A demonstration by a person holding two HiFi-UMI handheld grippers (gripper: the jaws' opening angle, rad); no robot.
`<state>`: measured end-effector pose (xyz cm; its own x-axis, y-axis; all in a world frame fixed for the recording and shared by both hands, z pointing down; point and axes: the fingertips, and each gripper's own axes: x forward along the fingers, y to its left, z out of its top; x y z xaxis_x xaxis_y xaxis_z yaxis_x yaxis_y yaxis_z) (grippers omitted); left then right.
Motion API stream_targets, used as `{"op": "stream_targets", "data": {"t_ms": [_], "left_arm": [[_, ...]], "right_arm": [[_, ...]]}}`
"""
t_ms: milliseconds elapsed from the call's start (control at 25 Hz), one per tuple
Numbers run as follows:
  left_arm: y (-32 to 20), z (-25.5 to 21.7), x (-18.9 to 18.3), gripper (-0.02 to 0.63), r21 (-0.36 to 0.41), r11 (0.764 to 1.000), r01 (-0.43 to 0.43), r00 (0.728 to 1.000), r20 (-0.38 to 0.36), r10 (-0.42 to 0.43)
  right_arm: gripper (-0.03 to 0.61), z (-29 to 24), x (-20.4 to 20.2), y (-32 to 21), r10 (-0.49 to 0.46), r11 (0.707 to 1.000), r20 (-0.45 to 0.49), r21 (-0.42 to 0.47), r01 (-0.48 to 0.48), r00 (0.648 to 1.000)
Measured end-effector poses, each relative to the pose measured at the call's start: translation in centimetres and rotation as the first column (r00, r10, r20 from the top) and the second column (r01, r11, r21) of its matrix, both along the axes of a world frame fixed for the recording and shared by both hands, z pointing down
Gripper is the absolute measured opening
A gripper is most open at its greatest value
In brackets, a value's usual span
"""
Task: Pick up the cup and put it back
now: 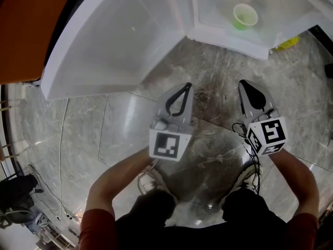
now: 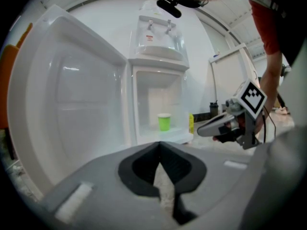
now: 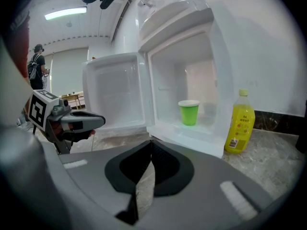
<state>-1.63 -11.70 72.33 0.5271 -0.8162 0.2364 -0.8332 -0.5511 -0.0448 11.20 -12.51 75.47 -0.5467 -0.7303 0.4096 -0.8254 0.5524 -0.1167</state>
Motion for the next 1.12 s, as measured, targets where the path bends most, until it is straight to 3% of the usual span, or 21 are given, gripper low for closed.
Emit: {"op": "stream_targets", "data": {"t_ms": [200, 360, 440, 600, 800, 960, 1120], "left_arm": [[-0.2, -0.1, 0.1, 0.0, 0.001, 1.0, -0.016, 1.0, 0.017, 0.016], [1.4, -0.9, 1.7, 0.0, -0.043, 0.988, -0.145, 0.984, 0.096, 0.149], [1.7, -2.8, 2.3, 0.0, -0.065, 0.983, -0.172, 0.979, 0.096, 0.177], [2.7, -9.6, 2.8, 0.0, -0.068, 0.986, -0.152, 0.985, 0.071, 0.157], [3.2, -20.0, 1.3, 0.0, -0.101, 0.995, -0.01, 1.0, 0.023, 0.013], [4.1, -29.3, 0.9, 0.0, -0.126, 0.991, 0.053, 0.999, -0.001, -0.053], [6.2, -37.2, 1.1, 0.002, -0.215, 0.974, 0.074, 0.997, 0.008, -0.074]], "right_arm": [[0.002, -1.0, 0.4, -0.2, 0.0, 0.999, -0.017, 0.038, 0.0, 1.0], [0.002, -2.7, 0.1, 0.4, -0.009, 1.0, 0.011, -0.024, 0.009, 1.0], [0.002, -5.4, -0.4, 1.0, -0.036, 0.999, 0.017, -0.024, 0.037, 0.999], [0.002, -12.4, -0.1, 2.1, -0.019, 0.998, 0.054, -0.061, 0.022, 0.998], [0.002, -22.7, 1.4, 3.1, 0.07, 0.989, 0.106, -0.136, -0.055, 0.992], [0.002, -30.8, 2.1, 4.7, 0.117, 0.982, 0.098, -0.16, -0.1, 0.988], [0.002, -40.0, 2.5, 6.7, 0.198, 0.968, 0.131, -0.181, -0.173, 0.971]]}}
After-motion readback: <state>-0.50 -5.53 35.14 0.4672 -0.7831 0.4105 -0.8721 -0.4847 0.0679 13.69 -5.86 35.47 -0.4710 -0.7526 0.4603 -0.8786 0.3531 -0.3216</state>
